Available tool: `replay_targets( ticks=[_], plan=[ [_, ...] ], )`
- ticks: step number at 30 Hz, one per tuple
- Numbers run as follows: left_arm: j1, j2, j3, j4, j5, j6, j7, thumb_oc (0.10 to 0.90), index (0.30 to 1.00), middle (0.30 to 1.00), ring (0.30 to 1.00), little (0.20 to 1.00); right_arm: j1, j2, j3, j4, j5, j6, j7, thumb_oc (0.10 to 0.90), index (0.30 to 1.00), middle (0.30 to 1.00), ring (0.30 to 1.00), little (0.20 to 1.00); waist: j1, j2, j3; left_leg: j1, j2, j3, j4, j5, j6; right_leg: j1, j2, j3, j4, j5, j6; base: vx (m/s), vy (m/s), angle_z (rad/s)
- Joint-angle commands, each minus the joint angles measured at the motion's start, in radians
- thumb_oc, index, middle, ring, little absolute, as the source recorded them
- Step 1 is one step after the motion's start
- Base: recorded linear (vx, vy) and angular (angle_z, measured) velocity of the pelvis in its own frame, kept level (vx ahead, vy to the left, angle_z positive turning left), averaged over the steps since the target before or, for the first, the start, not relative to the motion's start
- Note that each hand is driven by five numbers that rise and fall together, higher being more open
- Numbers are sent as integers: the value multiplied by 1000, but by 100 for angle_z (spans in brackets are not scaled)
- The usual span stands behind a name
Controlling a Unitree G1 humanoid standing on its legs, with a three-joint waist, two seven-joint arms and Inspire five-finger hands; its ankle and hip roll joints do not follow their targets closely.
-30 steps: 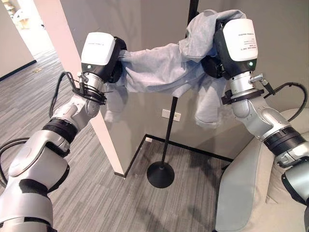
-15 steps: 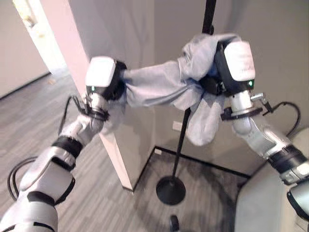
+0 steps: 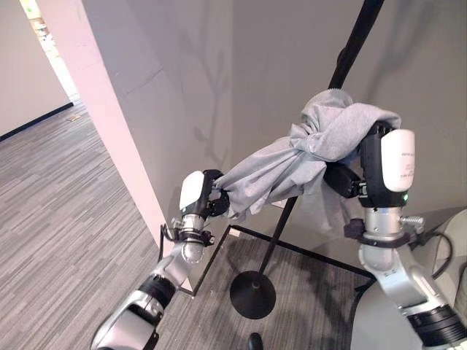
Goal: Hang the clothes on the sofa on the clothes rack.
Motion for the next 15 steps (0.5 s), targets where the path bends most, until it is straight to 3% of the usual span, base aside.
replay_targets(
  ticks=[1, 7, 9, 15],
  plan=[
    [45, 94, 82, 88, -76, 33, 54, 400, 300, 300, 300, 300, 59, -9, -122, 55, 102, 2, -7, 800, 900, 900, 900, 900, 9, -37, -65, -29, 21, 24, 7, -29, 1, 19, -123, 54, 6, -76, 154, -38, 1, 0],
    [153, 71, 122, -29, -131, 8, 74, 400, 300, 300, 300, 300, 124, 16, -73, 53, 147, -36, 69, 800, 900, 900, 900, 900, 17, -57, -54, -29, 15, 33, 7, -28, 7, 9, -124, 70, 6, -61, 155, -38, -5, -6],
    [179, 69, 136, -52, -141, -3, 78, 800, 900, 900, 900, 900, 136, 21, -61, 54, 144, -37, 84, 800, 900, 900, 900, 900, 20, -60, -51, -28, 13, 36, 7, -28, 9, 7, -124, 75, 6, -58, 156, -23, -4, -15],
    [246, 64, 162, -87, -193, -20, 59, 800, 900, 900, 900, 900, 160, 53, -33, 63, 165, -46, 112, 800, 900, 900, 900, 900, 28, -64, -48, -27, 9, 40, 7, -27, 12, 5, -128, 81, 6, -49, 157, -28, -4, -5]
  ],
)
